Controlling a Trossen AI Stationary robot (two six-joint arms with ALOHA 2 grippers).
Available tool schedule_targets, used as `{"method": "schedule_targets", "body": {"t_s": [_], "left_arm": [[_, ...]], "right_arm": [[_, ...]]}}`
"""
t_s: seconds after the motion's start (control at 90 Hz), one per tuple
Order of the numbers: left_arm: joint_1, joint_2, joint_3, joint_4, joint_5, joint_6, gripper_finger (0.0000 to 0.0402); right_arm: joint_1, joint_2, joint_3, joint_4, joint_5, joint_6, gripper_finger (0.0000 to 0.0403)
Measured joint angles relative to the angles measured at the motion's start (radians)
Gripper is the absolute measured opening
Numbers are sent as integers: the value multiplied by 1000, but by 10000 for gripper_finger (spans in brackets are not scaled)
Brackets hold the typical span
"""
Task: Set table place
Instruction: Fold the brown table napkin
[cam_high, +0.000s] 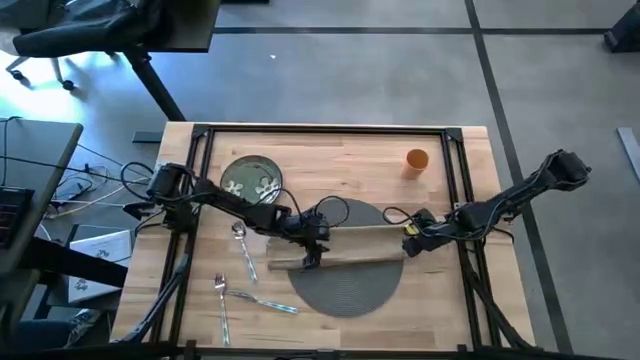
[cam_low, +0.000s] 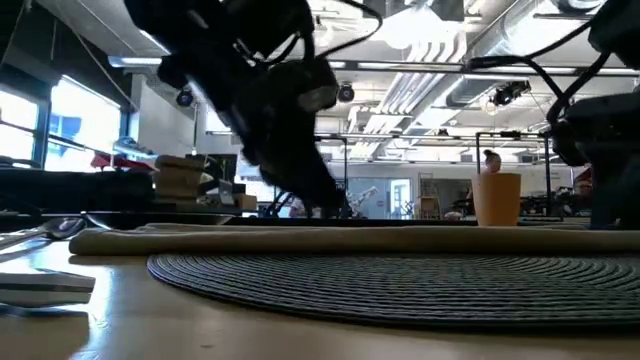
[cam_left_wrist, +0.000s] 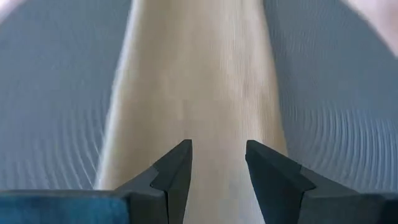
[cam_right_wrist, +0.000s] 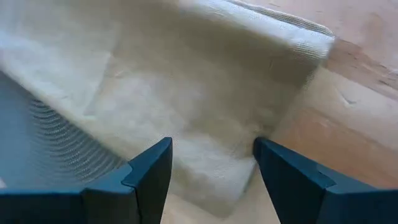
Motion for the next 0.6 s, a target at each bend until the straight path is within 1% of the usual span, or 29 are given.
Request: {"method": "schedule_targets", "body": {"t_s": [0.089,0.178,0.267,0.356,0.456,0.6], "left_arm": [[19,7,4,68,-9,26,135],[32,27,4,92,-2,42,135],[43,57,5,85,24,28,135],[43,80,33,71,47,28,135],[43,81,73,32,46,33,135],[43,79,90,1,43,23,135]], "right_arm": [[0,-7,11,-17,11,1,216],[0,-6,11,-48,18,27,216],[0,-6,11,-76,19,49,216],[0,-6,11,-78,19,68,216],[0,-6,11,-75,20,69,216],[0,-6,11,-82,22,69,216]]}}
